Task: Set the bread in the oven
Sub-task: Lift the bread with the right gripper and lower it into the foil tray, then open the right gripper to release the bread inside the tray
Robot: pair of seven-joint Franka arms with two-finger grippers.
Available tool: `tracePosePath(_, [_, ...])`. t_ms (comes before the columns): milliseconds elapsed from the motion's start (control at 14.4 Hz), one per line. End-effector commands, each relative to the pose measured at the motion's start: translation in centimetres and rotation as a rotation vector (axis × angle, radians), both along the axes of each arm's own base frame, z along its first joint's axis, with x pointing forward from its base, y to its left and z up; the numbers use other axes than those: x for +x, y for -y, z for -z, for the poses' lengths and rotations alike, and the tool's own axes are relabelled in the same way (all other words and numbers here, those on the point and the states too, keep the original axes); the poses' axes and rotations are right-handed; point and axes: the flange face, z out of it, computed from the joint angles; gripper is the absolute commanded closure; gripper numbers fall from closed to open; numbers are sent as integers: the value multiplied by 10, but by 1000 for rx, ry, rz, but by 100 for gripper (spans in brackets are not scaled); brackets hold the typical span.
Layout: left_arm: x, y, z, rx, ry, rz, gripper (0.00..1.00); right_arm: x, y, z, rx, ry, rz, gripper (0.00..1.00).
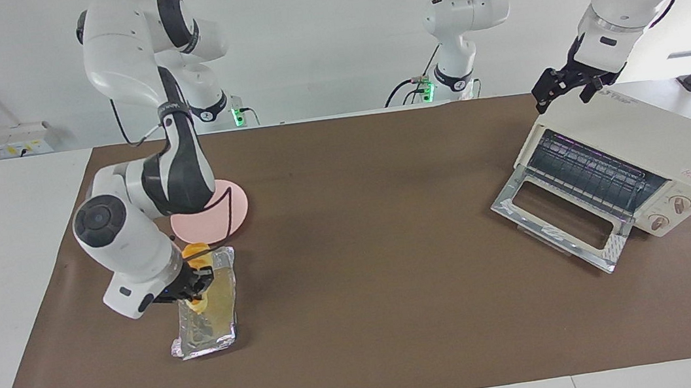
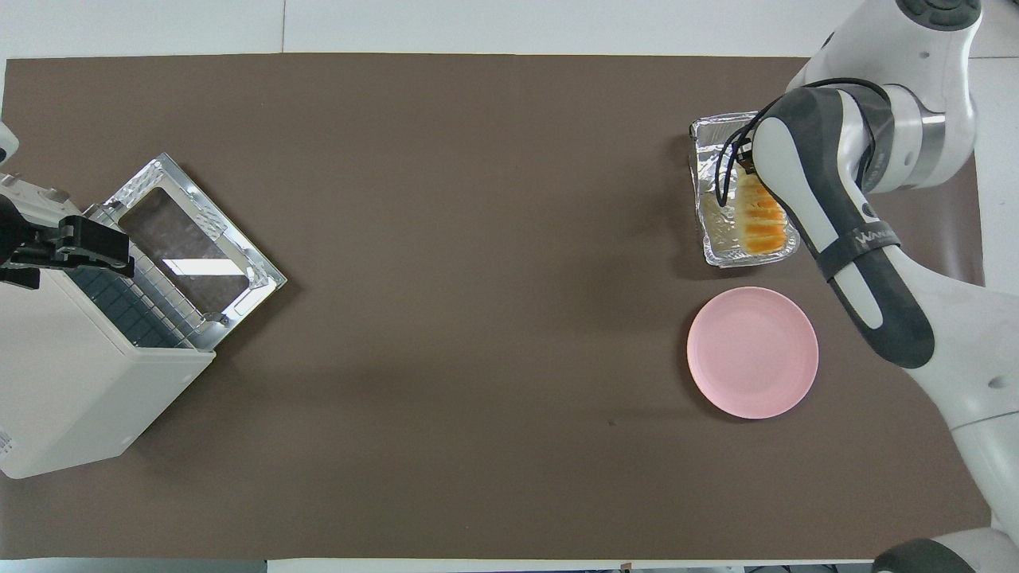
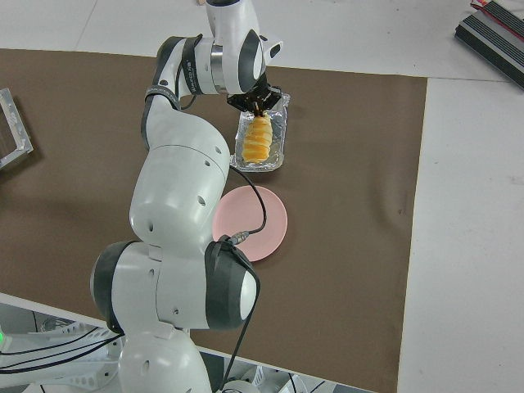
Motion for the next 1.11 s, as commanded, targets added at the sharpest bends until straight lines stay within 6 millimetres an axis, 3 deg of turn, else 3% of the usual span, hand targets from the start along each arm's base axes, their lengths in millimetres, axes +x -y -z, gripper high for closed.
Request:
tracePosePath(0, [-8, -2, -3, -11, -5, -3, 0, 18, -5, 17, -9, 45, -26, 100])
tracePosePath(139, [-8, -2, -3, -11, -5, -3, 0, 20, -6, 27, -22, 56, -34, 100])
tracePosePath(278, [-8, -2, -3, -11, -5, -3, 0, 21, -6, 23, -8, 70, -19, 100])
tracePosePath(347, [-8, -2, -3, -11, -5, -3, 0, 20, -2, 19, -4, 67, -5, 14])
tracePosePath(417, [-8, -2, -3, -11, -5, -3, 0, 18, 0, 12, -4, 60, 7, 0])
tracePosePath(556, [-8, -2, -3, -11, -5, -3, 0, 11, 7, 1, 12, 2, 28, 0])
tracePosePath(833, [-8, -2, -3, -11, -5, -3, 0, 11, 45, -10, 6, 4, 10, 0])
tracePosePath(1042, [-8, -2, -3, -11, -5, -3, 0, 14, 48, -9, -26, 32, -26, 4])
